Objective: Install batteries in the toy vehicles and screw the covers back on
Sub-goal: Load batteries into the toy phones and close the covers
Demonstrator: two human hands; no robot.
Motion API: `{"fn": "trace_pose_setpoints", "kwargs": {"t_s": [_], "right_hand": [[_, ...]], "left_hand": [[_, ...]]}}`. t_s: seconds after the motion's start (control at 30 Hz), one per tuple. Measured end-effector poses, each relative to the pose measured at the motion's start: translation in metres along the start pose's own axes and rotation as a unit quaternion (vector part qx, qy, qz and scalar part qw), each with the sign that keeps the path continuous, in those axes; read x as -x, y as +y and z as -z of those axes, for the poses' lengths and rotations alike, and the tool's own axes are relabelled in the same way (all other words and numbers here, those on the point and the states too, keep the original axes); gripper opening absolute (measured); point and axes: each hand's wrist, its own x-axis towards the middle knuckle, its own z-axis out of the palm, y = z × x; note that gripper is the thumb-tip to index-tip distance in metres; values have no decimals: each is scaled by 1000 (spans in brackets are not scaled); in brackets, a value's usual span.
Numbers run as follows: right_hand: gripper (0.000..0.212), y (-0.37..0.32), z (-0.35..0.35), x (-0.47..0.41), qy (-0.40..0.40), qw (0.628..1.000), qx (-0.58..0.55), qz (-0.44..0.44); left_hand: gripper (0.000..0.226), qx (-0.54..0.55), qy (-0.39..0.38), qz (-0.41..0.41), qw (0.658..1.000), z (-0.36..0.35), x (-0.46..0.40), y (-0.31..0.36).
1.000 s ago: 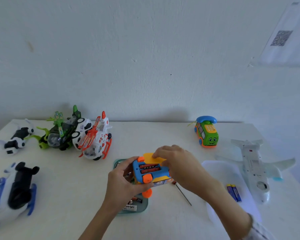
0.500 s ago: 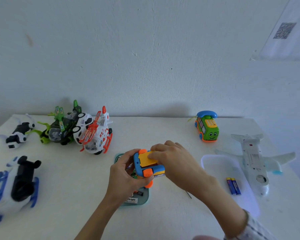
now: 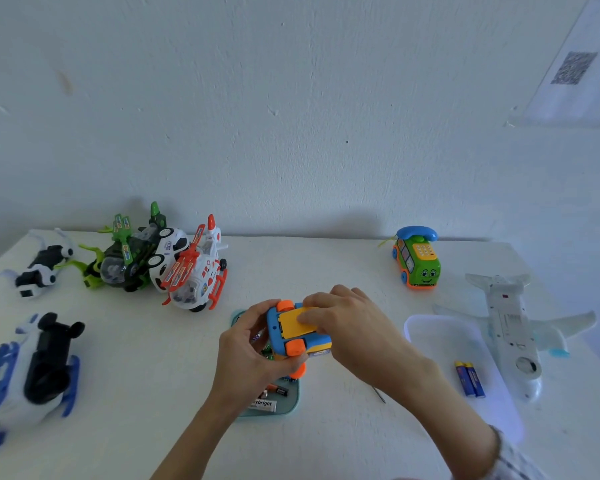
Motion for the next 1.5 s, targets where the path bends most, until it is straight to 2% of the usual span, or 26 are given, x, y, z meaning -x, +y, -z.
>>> {"fn": "trace_pose_setpoints", "kwargs": {"t_s": [0.43,1.07,1.27,1.33,1.37,1.43,1.5], "right_hand": [[40,0,-1,4,24,999,-24,1],[39,2,-12,7,80,995,-37,54],[41,12,-19,6,151,985,-35,73],[26,16,-22,8,168,982,-52,64],[28,18,-24,10,174,980,-82,47],[59,20,-31,14,165,979,-118,4],[86,21,-40,16,159,984,-76,-17]], "left_hand": [[70,10,0,0,1000,3,-1,2],[76,-14,-18,-9,1000,4,-1,3],[80,7,-23,5,1000,6,-4,3],[80,24,-17,11,1000,6,-5,6],[80,32,-13,11,999,6,-5,8],[78,41,-11,6,999,6,-8,11],[75,49,-11,8,999,7,-9,14]]}}
